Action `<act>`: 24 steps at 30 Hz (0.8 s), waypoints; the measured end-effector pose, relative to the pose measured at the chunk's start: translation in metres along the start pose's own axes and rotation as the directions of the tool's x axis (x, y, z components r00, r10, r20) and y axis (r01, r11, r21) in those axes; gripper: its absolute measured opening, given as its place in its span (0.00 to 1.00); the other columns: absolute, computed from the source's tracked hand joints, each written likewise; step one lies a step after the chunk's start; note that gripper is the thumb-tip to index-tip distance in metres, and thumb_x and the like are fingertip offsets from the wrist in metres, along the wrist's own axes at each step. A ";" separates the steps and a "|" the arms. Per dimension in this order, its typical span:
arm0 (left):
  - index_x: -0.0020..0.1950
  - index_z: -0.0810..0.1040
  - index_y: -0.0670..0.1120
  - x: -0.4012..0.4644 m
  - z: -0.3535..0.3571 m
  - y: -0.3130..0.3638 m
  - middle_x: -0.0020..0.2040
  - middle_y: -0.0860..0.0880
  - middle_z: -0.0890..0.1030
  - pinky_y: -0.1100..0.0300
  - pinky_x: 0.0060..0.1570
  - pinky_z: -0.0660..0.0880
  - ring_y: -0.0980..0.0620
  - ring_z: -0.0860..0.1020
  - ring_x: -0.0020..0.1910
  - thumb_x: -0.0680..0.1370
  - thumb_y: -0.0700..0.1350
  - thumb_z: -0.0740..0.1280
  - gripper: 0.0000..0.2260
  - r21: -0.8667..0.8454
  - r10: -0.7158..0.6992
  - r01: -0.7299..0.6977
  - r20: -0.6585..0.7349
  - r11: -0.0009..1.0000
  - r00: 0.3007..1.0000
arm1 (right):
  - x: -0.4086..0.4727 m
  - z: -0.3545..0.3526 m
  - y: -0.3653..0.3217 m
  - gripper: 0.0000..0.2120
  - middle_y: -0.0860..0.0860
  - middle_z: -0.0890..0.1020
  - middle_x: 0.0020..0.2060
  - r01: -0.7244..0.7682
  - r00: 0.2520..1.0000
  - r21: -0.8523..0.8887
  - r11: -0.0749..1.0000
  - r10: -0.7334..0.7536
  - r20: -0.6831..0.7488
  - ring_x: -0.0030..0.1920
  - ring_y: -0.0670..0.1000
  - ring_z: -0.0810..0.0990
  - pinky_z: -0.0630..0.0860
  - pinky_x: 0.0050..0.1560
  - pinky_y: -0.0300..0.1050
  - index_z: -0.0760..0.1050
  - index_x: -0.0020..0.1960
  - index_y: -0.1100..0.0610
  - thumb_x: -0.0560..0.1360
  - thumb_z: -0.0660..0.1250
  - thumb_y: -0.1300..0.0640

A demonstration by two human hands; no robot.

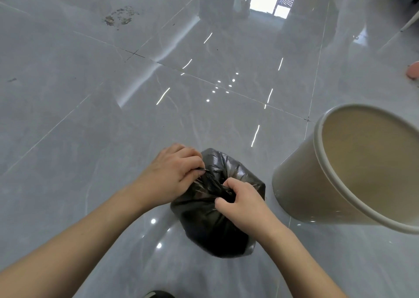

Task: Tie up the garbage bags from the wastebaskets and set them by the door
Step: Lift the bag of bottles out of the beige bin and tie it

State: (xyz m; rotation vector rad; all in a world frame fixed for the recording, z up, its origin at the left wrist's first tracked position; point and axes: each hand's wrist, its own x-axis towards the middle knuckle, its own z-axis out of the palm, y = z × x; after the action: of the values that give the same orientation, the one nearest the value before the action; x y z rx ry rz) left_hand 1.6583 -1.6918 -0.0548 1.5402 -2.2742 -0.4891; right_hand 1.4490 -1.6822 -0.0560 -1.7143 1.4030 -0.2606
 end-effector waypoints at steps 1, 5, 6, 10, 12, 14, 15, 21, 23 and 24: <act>0.49 0.80 0.52 0.000 0.001 0.000 0.53 0.58 0.78 0.52 0.55 0.71 0.51 0.73 0.55 0.78 0.56 0.56 0.14 -0.017 -0.009 0.009 0.001 1.000 1.000 | 0.002 0.001 0.001 0.06 0.47 0.75 0.33 0.050 0.999 -0.087 0.995 -0.051 -0.008 0.36 0.48 0.73 0.67 0.35 0.38 0.70 0.36 0.53 0.69 0.64 0.52; 0.49 0.80 0.51 0.002 0.005 -0.002 0.55 0.57 0.79 0.54 0.57 0.70 0.52 0.73 0.57 0.79 0.54 0.57 0.13 -0.063 0.000 -0.001 -0.018 0.998 1.000 | 0.007 0.006 0.011 0.10 0.47 0.67 0.42 0.192 0.974 -0.305 0.933 -0.219 -0.057 0.42 0.50 0.69 0.69 0.42 0.41 0.64 0.35 0.55 0.71 0.63 0.53; 0.49 0.79 0.50 0.002 0.006 -0.002 0.55 0.57 0.79 0.56 0.58 0.70 0.53 0.73 0.57 0.79 0.54 0.58 0.13 -0.085 0.000 -0.002 -0.021 0.996 1.000 | 0.006 0.006 0.013 0.10 0.47 0.67 0.44 0.221 0.963 -0.342 0.913 -0.260 -0.070 0.43 0.50 0.69 0.70 0.43 0.41 0.64 0.35 0.55 0.71 0.63 0.54; 0.48 0.78 0.48 0.002 0.008 -0.002 0.52 0.55 0.80 0.59 0.58 0.70 0.56 0.75 0.54 0.79 0.51 0.59 0.11 -0.260 -0.049 0.043 -0.016 0.965 0.999 | 0.005 0.006 0.015 0.07 0.48 0.71 0.41 0.313 0.905 -0.482 0.818 -0.411 -0.109 0.39 0.51 0.69 0.72 0.40 0.45 0.65 0.37 0.54 0.71 0.63 0.57; 0.48 0.79 0.47 0.003 0.009 0.001 0.50 0.53 0.81 0.59 0.56 0.71 0.56 0.76 0.52 0.79 0.48 0.60 0.09 -0.397 -0.116 0.102 -0.010 0.912 0.993 | 0.004 0.004 0.015 0.03 0.48 0.73 0.39 0.324 0.879 -0.548 0.772 -0.459 -0.126 0.39 0.51 0.70 0.73 0.39 0.46 0.69 0.39 0.55 0.70 0.63 0.59; 0.49 0.79 0.46 0.002 0.008 0.005 0.50 0.51 0.82 0.59 0.55 0.72 0.56 0.77 0.51 0.79 0.45 0.61 0.08 -0.506 -0.180 0.160 0.009 0.848 0.984 | 0.003 0.003 0.015 0.01 0.49 0.75 0.37 0.327 0.846 -0.598 0.731 -0.509 -0.159 0.38 0.52 0.69 0.72 0.39 0.47 0.72 0.40 0.55 0.70 0.63 0.60; 0.50 0.79 0.47 0.002 0.007 0.008 0.49 0.52 0.82 0.59 0.55 0.72 0.56 0.78 0.51 0.80 0.44 0.61 0.08 -0.544 -0.206 0.188 0.029 0.818 0.978 | 0.002 0.002 0.015 0.02 0.49 0.75 0.36 0.329 0.823 -0.615 0.717 -0.536 -0.185 0.36 0.53 0.69 0.72 0.38 0.47 0.72 0.39 0.56 0.71 0.63 0.61; 0.46 0.76 0.47 0.015 0.006 0.029 0.35 0.55 0.78 0.59 0.42 0.72 0.55 0.75 0.37 0.82 0.42 0.59 0.07 -0.643 -0.266 0.240 0.059 0.727 0.962 | -0.003 0.001 0.010 0.09 0.51 0.76 0.34 0.349 0.655 -0.705 0.618 -0.698 -0.288 0.32 0.54 0.67 0.71 0.35 0.49 0.74 0.36 0.58 0.74 0.63 0.65; 0.46 0.75 0.45 0.021 0.007 0.034 0.34 0.53 0.80 0.56 0.44 0.73 0.54 0.77 0.37 0.82 0.42 0.59 0.08 -0.686 -0.284 0.273 0.100 0.674 0.954 | -0.005 -0.002 0.010 0.09 0.52 0.78 0.34 0.343 0.599 -0.723 0.600 -0.732 -0.324 0.31 0.54 0.68 0.72 0.34 0.50 0.76 0.36 0.59 0.75 0.64 0.66; 0.46 0.75 0.44 0.023 0.009 0.035 0.33 0.52 0.80 0.55 0.44 0.73 0.55 0.77 0.36 0.82 0.42 0.59 0.08 -0.703 -0.294 0.292 0.122 0.649 0.948 | -0.006 -0.003 0.010 0.09 0.52 0.79 0.34 0.337 0.574 -0.728 0.597 -0.743 -0.343 0.31 0.54 0.68 0.72 0.34 0.51 0.77 0.37 0.60 0.75 0.64 0.66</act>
State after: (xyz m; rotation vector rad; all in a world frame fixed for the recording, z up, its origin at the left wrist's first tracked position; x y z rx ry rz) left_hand 1.6176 -1.7001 -0.0438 1.4445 -1.4923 -1.2861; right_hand 1.4382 -1.6786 -0.0590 -2.8217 1.3858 -0.9229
